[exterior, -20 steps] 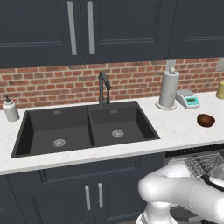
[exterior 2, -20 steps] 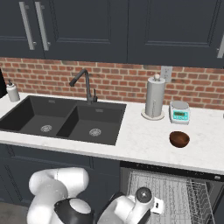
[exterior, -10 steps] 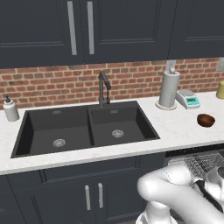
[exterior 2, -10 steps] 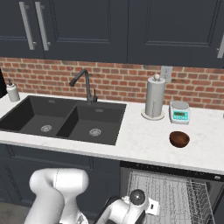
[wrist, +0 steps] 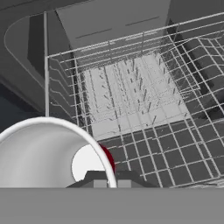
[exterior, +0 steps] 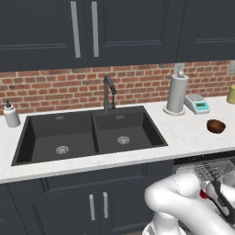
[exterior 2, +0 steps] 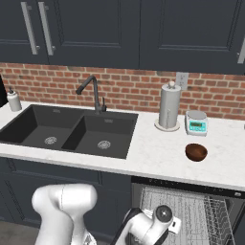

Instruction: Pick up the cup and bowl from the counter, place them in the dishwasher, and close the dishwasher door.

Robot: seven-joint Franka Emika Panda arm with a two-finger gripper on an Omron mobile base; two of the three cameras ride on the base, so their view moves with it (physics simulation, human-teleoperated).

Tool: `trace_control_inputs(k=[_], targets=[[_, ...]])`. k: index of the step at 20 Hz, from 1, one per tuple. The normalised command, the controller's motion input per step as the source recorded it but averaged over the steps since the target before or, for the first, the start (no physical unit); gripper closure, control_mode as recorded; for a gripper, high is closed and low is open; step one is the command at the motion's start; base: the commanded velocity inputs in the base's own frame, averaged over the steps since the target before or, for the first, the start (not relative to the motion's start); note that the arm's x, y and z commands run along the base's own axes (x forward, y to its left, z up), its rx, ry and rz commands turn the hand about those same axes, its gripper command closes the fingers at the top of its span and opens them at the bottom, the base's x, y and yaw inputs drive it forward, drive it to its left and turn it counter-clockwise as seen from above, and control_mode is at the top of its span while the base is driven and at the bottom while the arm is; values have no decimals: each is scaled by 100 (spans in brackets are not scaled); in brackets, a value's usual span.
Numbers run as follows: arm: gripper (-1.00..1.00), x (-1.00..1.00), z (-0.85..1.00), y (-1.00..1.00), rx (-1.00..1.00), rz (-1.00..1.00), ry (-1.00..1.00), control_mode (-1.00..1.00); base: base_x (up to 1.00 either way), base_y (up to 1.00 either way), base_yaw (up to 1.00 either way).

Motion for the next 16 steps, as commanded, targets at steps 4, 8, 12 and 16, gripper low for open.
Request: trace_control_inputs(k=[4,8,12,16], targets=[[100,26,13,-29,15,-2,0,-100,0,0,0],[100,34,0,-4,0,0,10,-100,0,0,0],[100,33,-7,0,0,0,2,-100,0,0,0],[100,7,-31,0,0,0,0,-100,0,0,0]])
